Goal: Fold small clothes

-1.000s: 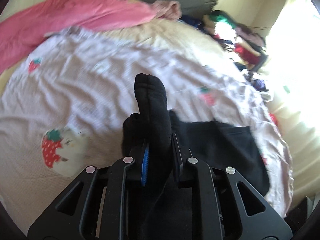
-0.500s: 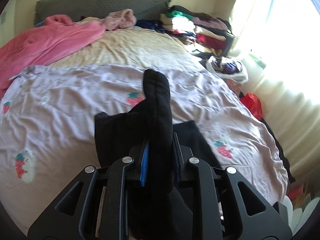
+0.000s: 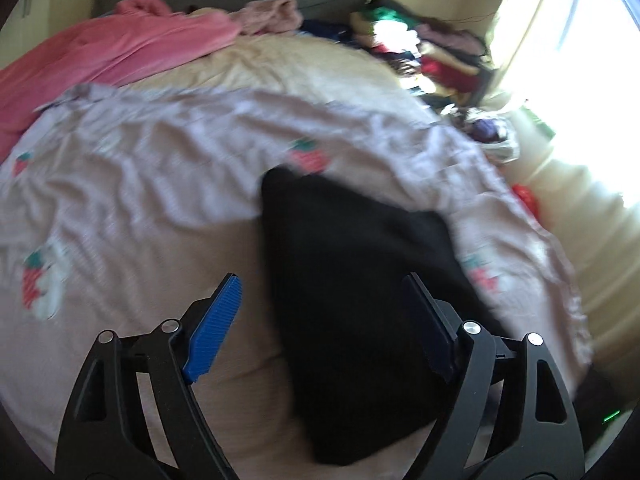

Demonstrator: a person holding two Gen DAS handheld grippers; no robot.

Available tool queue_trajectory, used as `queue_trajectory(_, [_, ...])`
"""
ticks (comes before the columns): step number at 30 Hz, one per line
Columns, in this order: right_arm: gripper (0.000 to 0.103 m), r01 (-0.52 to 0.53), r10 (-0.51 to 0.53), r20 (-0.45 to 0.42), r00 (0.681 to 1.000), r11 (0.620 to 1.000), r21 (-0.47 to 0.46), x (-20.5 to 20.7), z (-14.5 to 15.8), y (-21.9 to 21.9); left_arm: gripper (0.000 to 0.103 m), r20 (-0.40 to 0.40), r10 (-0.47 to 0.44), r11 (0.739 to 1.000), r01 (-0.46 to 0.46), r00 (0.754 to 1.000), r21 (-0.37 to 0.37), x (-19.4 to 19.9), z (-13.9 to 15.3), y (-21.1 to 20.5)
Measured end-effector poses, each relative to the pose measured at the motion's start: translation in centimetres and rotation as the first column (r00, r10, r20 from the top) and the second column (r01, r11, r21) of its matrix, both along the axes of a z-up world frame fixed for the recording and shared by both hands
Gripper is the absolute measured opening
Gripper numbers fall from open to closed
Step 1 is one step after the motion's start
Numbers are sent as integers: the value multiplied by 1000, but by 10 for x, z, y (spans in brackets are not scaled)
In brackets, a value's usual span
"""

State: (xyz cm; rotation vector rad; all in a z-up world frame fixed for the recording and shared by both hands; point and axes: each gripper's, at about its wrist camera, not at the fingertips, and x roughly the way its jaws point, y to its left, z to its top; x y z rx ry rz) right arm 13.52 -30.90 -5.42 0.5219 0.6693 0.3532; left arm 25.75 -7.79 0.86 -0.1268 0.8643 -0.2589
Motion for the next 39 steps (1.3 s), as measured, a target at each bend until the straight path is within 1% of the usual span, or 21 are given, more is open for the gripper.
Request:
queue_trajectory(2, [60,-18,17,9,1000,999,30,4,9,-6,74,-15,10,999,-10,1000,33,-3,-17,8])
queue_trajectory(3, [63,-17,17,12,1000,999,43,6,13,-8,74,-27,9,999,-8,1000,33,-5,-23,10])
queue_trajectory(4, [71,-21,21,2,1000,998,60,11,17,-10,74,-44,3,1000,-2,999,24,-7,-31,11])
queue_trajectory(8, [77,-10,17,-82,997,996,85,43,27,-15,73,-38,-18,1000,18,999,23,-18,-39,10])
queue_trajectory(10, [78,3,8,-118,993,996,88,59,25,-17,73,-35,-25,1000,25,999,15,-20,-38,8])
queue_trajectory(13, [78,-19,40,-171,985,992,122,84,18,-18,73,-33,-39,999,39,999,16,-23,-36,2])
queue_trajectory(14, [75,-33,56,-179,982,991,129,93,15,-18,73,-32,-48,999,48,998,17,-24,-36,-1])
queue_trajectory(15, [68,-33,52,-176,983,993,113,98,15,-18,73,-31,-52,998,52,998,17,-25,-36,-3])
queue_trajectory(16, [34,-41,57,-168,984,994,98,99,15,-18,73,-32,-55,998,55,998,14,-25,-36,-6])
queue_trajectory(17, [22,-64,74,-150,986,996,68,101,18,-17,73,-34,-60,998,61,998,8,-25,-36,-7])
queue_trajectory(21, [18,-119,119,-1,993,993,-26,81,45,-17,73,-23,-95,995,95,995,12,-29,-34,-16])
queue_trajectory(22, [18,-109,109,5,994,993,-50,80,45,-18,73,-25,-104,994,104,994,11,-30,-35,-18])
queue_trajectory(23, [18,-90,88,-27,996,992,-87,83,38,-19,73,-33,-114,993,114,993,7,-30,-38,-20])
queue_trajectory(24, [19,-76,67,-69,995,989,-126,87,28,-19,73,-42,-118,993,118,992,3,-29,-41,-21])
queue_trajectory(25, [23,-68,53,-100,994,987,-147,90,18,-20,73,-51,-123,992,123,991,-5,-29,-44,-22])
queue_trajectory(26, [31,-58,41,-110,993,986,-155,90,13,-20,73,-53,-125,992,125,991,-6,-30,-45,-23])
queue_trajectory(29, [41,-35,18,-101,995,986,-165,84,11,-23,73,-53,-128,992,128,990,7,-31,-48,-25])
queue_trajectory(31, [44,-21,3,-97,995,982,-187,82,14,-24,73,-54,-127,992,127,990,7,-32,-48,-25])
queue_trajectory(32, [49,-8,-12,-99,995,979,-204,80,15,-24,73,-53,-126,992,127,991,8,-32,-48,-25])
queue_trajectory(34, [54,6,-31,-108,994,974,-227,79,14,-25,73,-54,-128,992,128,990,9,-33,-48,-25])
queue_trajectory(39, [60,35,-64,-107,992,967,-254,70,18,-26,73,-59,-122,992,123,991,10,-36,-46,-22])
